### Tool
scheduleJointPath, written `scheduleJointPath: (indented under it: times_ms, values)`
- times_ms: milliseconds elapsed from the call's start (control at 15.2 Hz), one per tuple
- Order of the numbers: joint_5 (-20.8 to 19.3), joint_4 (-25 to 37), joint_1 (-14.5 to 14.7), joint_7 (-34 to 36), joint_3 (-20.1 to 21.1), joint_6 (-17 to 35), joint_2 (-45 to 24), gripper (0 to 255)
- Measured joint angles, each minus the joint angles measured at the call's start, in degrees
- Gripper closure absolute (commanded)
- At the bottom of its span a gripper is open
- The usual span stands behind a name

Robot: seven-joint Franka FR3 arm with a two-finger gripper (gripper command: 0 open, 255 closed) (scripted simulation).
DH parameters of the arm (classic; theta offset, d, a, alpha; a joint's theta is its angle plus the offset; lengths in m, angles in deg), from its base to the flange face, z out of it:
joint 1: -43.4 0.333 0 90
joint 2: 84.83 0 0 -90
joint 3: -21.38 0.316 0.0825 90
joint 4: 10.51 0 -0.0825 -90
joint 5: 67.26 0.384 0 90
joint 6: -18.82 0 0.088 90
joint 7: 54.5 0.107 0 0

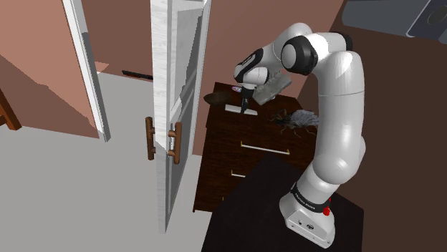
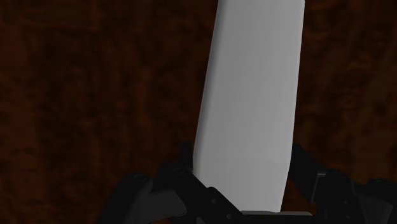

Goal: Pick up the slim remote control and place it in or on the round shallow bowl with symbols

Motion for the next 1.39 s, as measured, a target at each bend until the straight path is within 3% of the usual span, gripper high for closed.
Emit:
scheduleJointPath:
  times_ms: [1386]
  values:
    - [-6.2,4.56,2.35,3.95,-3.48,-12.35,8.92,255]
